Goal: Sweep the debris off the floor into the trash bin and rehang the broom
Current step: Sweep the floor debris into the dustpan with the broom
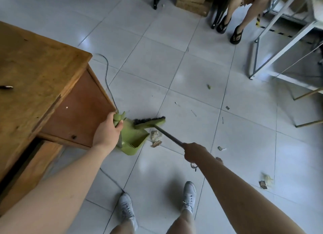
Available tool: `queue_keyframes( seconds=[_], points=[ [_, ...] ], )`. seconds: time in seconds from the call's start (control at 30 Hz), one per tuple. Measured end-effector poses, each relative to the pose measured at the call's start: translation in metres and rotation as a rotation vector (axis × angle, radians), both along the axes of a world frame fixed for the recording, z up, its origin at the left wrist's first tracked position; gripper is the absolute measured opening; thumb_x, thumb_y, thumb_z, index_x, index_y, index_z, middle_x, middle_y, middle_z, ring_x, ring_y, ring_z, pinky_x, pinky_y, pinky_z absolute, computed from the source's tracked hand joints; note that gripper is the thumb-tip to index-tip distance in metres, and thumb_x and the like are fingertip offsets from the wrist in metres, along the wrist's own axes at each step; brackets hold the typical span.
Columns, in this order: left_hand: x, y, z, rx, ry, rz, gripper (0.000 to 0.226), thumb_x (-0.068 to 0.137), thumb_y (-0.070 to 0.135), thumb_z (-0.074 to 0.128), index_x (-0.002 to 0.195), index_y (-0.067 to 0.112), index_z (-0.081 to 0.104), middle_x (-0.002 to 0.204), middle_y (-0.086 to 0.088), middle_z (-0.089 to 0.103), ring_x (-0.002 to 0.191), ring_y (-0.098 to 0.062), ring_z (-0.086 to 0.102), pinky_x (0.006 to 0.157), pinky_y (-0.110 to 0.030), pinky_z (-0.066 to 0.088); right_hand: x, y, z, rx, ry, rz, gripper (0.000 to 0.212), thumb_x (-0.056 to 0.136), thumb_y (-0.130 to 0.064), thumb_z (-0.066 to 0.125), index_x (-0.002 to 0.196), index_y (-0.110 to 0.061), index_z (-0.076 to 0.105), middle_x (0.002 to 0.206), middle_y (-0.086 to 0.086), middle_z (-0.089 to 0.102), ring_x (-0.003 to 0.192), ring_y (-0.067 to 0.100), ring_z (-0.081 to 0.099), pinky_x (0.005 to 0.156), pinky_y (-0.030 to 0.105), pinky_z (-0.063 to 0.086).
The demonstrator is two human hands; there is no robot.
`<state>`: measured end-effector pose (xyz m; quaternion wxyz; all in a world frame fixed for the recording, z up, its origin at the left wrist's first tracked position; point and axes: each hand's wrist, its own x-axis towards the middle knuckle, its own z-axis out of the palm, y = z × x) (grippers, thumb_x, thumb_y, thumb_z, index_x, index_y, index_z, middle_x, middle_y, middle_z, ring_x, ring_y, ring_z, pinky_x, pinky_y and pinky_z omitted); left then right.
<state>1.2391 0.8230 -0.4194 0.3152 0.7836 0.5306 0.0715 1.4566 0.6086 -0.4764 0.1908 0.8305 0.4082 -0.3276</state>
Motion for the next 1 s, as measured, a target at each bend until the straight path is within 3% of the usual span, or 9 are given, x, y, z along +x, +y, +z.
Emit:
queue_keyframes(
  seconds=[0.23,0.4,0.53,0.67,0.77,0.87,1.0],
  points=[
    [0.009,-0.058,-0.001,0.020,0.194,0.054,0.033,0.094,0.033,0.055,0.122,0.017,0.050,0.089,-0.013,0.068,0.076,-0.034,0.059,0.062,-0.037,0.045,0.044,-0.007,-0.017,-0.054,0.021,0.216,0.052,0.088,-0.006,0.046,0.137,-0.022,0.048,0.111,0.001,0.065,0.097,0.021,0.069,0.065,0.028,0.044],
    [0.024,-0.101,-0.007,0.033,0.253,0.159,0.028,0.095,0.029,0.054,0.117,0.012,0.051,0.076,-0.013,0.064,0.067,-0.034,0.058,0.057,-0.041,0.047,0.109,-0.027,-0.026,-0.090,0.005,0.362,0.058,0.087,-0.005,0.047,0.142,-0.025,0.043,0.112,0.001,0.065,0.098,0.022,0.068,0.069,0.028,0.046],
    [0.043,-0.123,-0.006,0.013,0.301,0.225,0.034,0.096,0.029,0.053,0.123,0.010,0.049,0.084,-0.019,0.064,0.076,-0.038,0.059,0.059,-0.041,0.043,0.169,-0.046,-0.021,-0.151,-0.049,0.429,0.061,0.092,-0.011,0.045,0.148,-0.031,0.032,0.119,0.000,0.060,0.106,0.023,0.064,0.071,0.030,0.042],
    [0.072,-0.135,-0.003,-0.003,0.300,0.240,0.034,0.096,0.031,0.052,0.124,0.011,0.049,0.084,-0.017,0.064,0.075,-0.036,0.057,0.058,-0.038,0.037,0.228,-0.072,-0.004,-0.235,-0.069,0.404,0.070,0.090,-0.011,0.047,0.151,-0.035,0.023,0.117,-0.002,0.060,0.105,0.020,0.064,0.080,0.030,0.051],
    [0.097,-0.137,-0.001,0.005,0.290,0.208,0.026,0.096,0.032,0.052,0.114,0.014,0.050,0.073,-0.010,0.058,0.066,-0.031,0.053,0.054,-0.037,0.036,0.265,-0.098,0.009,-0.289,-0.125,0.420,0.070,0.094,-0.013,0.047,0.153,-0.036,0.018,0.117,-0.002,0.061,0.104,0.018,0.064,0.089,0.032,0.052],
    [0.128,-0.137,-0.003,0.023,0.254,0.160,0.027,0.094,0.032,0.054,0.114,0.013,0.051,0.080,-0.016,0.063,0.074,-0.037,0.059,0.063,-0.041,0.047,0.297,-0.131,0.020,-0.343,-0.158,0.384,0.066,0.094,-0.013,0.044,0.152,-0.034,0.020,0.115,-0.005,0.061,0.105,0.016,0.064,0.090,0.030,0.051],
    [0.171,-0.140,-0.002,0.038,0.221,0.070,0.027,0.093,0.032,0.056,0.111,0.011,0.050,0.083,-0.011,0.059,0.076,-0.035,0.057,0.063,-0.039,0.043,0.329,-0.172,0.037,-0.417,-0.201,0.351,0.067,0.094,-0.013,0.044,0.153,-0.034,0.019,0.124,-0.004,0.059,0.110,0.018,0.063,0.093,0.033,0.051]
  ],
)
